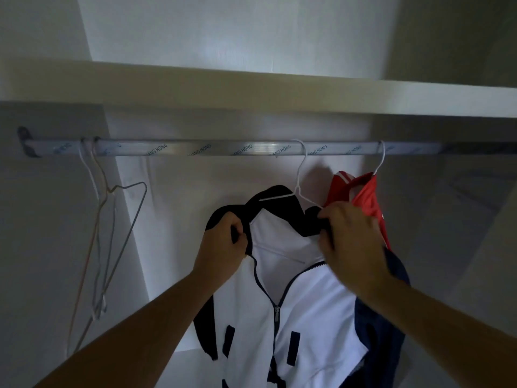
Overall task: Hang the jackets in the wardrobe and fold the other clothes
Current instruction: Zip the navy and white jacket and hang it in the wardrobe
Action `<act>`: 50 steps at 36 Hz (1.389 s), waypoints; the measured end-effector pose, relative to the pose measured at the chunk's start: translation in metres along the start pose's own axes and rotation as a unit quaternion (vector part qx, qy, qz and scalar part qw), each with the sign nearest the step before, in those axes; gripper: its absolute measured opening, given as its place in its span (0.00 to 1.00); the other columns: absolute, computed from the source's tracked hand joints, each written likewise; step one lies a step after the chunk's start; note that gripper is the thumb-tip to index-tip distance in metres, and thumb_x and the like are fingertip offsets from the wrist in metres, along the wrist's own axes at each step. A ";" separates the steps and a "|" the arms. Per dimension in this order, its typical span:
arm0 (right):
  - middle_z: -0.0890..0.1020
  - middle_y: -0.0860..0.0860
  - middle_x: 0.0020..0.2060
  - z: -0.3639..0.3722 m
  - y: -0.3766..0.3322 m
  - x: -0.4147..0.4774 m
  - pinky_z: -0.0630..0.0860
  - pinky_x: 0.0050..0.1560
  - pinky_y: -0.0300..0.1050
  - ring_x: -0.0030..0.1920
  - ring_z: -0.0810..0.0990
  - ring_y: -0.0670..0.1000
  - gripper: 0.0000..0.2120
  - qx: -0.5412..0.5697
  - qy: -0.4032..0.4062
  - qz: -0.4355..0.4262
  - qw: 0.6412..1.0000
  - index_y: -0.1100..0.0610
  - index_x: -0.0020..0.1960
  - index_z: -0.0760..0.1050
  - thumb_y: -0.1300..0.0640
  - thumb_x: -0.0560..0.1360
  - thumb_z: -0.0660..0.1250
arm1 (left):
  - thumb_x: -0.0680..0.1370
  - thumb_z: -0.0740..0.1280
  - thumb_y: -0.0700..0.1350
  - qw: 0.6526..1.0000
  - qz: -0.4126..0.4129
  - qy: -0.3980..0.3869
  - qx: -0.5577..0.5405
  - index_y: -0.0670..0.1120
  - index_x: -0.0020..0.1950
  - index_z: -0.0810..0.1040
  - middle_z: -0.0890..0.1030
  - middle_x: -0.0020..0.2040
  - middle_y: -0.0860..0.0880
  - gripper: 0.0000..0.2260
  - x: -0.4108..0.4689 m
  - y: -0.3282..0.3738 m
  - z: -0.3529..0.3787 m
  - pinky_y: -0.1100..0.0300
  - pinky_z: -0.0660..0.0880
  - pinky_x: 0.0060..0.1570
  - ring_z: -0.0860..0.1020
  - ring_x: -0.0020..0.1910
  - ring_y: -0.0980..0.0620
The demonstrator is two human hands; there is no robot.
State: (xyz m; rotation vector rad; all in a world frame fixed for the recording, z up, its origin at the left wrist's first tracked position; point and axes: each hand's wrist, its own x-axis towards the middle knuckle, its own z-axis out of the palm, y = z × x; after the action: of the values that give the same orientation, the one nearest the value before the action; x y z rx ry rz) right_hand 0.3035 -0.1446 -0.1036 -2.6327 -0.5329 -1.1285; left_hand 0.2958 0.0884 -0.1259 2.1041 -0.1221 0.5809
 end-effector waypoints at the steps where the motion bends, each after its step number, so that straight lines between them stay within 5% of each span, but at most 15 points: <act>1: 0.78 0.51 0.42 0.004 -0.009 -0.013 0.75 0.42 0.50 0.42 0.77 0.52 0.08 -0.003 -0.025 -0.061 0.998 0.55 0.47 0.76 0.61 0.69 0.69 | 0.77 0.63 0.35 1.000 -0.006 -0.003 -0.008 0.50 0.39 0.68 0.78 0.36 0.38 0.12 -0.001 0.000 0.000 0.48 0.78 0.35 0.79 0.34 0.38; 3: 0.78 0.51 0.39 0.018 -0.021 -0.038 0.76 0.39 0.46 0.38 0.78 0.51 0.05 0.009 -0.162 -0.082 0.983 0.56 0.45 0.76 0.62 0.71 0.68 | 0.78 0.63 0.35 0.999 -0.020 -0.006 -0.030 0.49 0.40 0.69 0.79 0.38 0.40 0.11 -0.001 0.000 -0.001 0.56 0.79 0.34 0.80 0.34 0.43; 5: 0.78 0.50 0.43 0.042 -0.025 -0.059 0.73 0.43 0.38 0.42 0.77 0.47 0.05 0.046 -0.285 0.032 0.957 0.55 0.50 0.74 0.55 0.79 0.60 | 0.78 0.64 0.35 0.997 -0.039 -0.007 -0.061 0.48 0.40 0.70 0.79 0.41 0.41 0.11 -0.001 0.001 -0.001 0.62 0.79 0.33 0.82 0.35 0.47; 8: 0.80 0.49 0.43 0.078 -0.029 -0.079 0.72 0.45 0.37 0.41 0.75 0.46 0.13 0.126 -0.376 0.217 0.892 0.54 0.48 0.75 0.45 0.78 0.60 | 0.78 0.64 0.35 0.993 -0.064 -0.011 -0.103 0.47 0.40 0.70 0.79 0.43 0.40 0.10 -0.002 0.002 0.000 0.60 0.80 0.34 0.82 0.33 0.48; 11: 0.74 0.48 0.34 0.105 -0.036 -0.094 0.73 0.43 0.39 0.35 0.74 0.47 0.18 0.137 -0.427 0.295 0.843 0.53 0.38 0.67 0.39 0.75 0.63 | 0.78 0.64 0.35 0.990 -0.074 -0.009 -0.123 0.45 0.41 0.70 0.79 0.42 0.41 0.09 -0.003 0.001 0.002 0.58 0.79 0.34 0.82 0.31 0.49; 16: 0.80 0.50 0.50 0.133 -0.052 -0.107 0.75 0.47 0.42 0.52 0.79 0.51 0.19 0.095 -0.378 0.375 0.841 0.56 0.60 0.71 0.44 0.77 0.61 | 0.77 0.64 0.34 0.985 -0.079 0.009 -0.154 0.45 0.40 0.70 0.79 0.40 0.42 0.08 -0.003 0.001 0.002 0.59 0.79 0.32 0.82 0.30 0.47; 22: 0.80 0.50 0.48 0.149 -0.059 -0.107 0.74 0.45 0.43 0.50 0.81 0.51 0.10 0.053 -0.345 0.400 0.847 0.55 0.58 0.70 0.62 0.78 0.58 | 0.77 0.64 0.34 0.984 -0.074 -0.003 -0.160 0.47 0.39 0.70 0.80 0.40 0.44 0.10 -0.004 -0.003 0.001 0.61 0.78 0.31 0.83 0.31 0.46; 29: 0.80 0.52 0.51 0.131 -0.049 -0.116 0.76 0.52 0.44 0.52 0.80 0.53 0.15 0.067 -0.418 0.239 0.874 0.58 0.57 0.73 0.47 0.81 0.58 | 0.78 0.63 0.35 0.978 -0.067 0.012 -0.199 0.50 0.44 0.70 0.81 0.42 0.45 0.10 -0.013 -0.014 0.000 0.62 0.78 0.31 0.82 0.31 0.48; 32: 0.81 0.54 0.42 0.116 -0.046 -0.117 0.77 0.49 0.45 0.44 0.81 0.53 0.16 0.190 -0.446 0.248 0.838 0.57 0.48 0.75 0.49 0.82 0.55 | 0.79 0.63 0.38 0.966 -0.073 0.026 -0.246 0.56 0.53 0.68 0.82 0.43 0.47 0.13 -0.027 -0.027 0.007 0.60 0.78 0.31 0.82 0.32 0.48; 35: 0.75 0.48 0.31 0.100 -0.045 -0.111 0.71 0.34 0.36 0.30 0.73 0.44 0.19 0.285 -0.460 0.289 0.790 0.52 0.35 0.71 0.52 0.82 0.54 | 0.80 0.62 0.39 0.964 -0.121 0.022 -0.235 0.54 0.62 0.65 0.81 0.45 0.50 0.15 -0.053 -0.053 0.024 0.61 0.78 0.32 0.81 0.33 0.50; 38: 0.71 0.48 0.27 0.087 -0.049 -0.099 0.61 0.22 0.34 0.23 0.66 0.43 0.18 0.328 -0.484 0.348 0.733 0.54 0.34 0.71 0.58 0.82 0.55 | 0.77 0.64 0.38 0.973 -0.202 -0.094 -0.063 0.51 0.59 0.71 0.78 0.52 0.49 0.13 -0.087 -0.085 0.051 0.63 0.77 0.35 0.79 0.39 0.54; 42: 0.69 0.48 0.23 0.074 -0.046 -0.086 0.53 0.22 0.35 0.22 0.61 0.45 0.16 0.409 -0.478 0.443 0.640 0.56 0.34 0.74 0.60 0.79 0.55 | 0.75 0.68 0.52 0.953 -0.143 -0.247 0.098 0.54 0.63 0.70 0.73 0.56 0.58 0.18 -0.116 -0.097 0.090 0.66 0.72 0.47 0.74 0.52 0.59; 46: 0.68 0.47 0.22 0.066 -0.039 -0.082 0.51 0.20 0.34 0.21 0.59 0.44 0.16 0.485 -0.474 0.445 0.585 0.57 0.35 0.72 0.60 0.80 0.53 | 0.78 0.64 0.56 0.967 -0.085 -0.179 0.160 0.49 0.52 0.75 0.80 0.48 0.55 0.11 -0.107 -0.080 0.115 0.61 0.76 0.46 0.78 0.46 0.57; 50: 0.67 0.47 0.21 0.059 -0.037 -0.074 0.54 0.18 0.34 0.20 0.60 0.44 0.17 0.539 -0.410 0.467 0.568 0.57 0.35 0.70 0.59 0.81 0.53 | 0.79 0.63 0.52 0.951 -0.050 -0.181 0.246 0.47 0.43 0.74 0.79 0.39 0.52 0.10 -0.101 -0.080 0.120 0.59 0.77 0.41 0.78 0.39 0.53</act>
State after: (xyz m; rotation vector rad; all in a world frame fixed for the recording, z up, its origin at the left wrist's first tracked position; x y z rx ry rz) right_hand 0.2791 -0.1084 -0.1953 -1.5683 0.1396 0.6818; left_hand 0.2737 0.0239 -0.2886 2.6716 -0.0819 0.1628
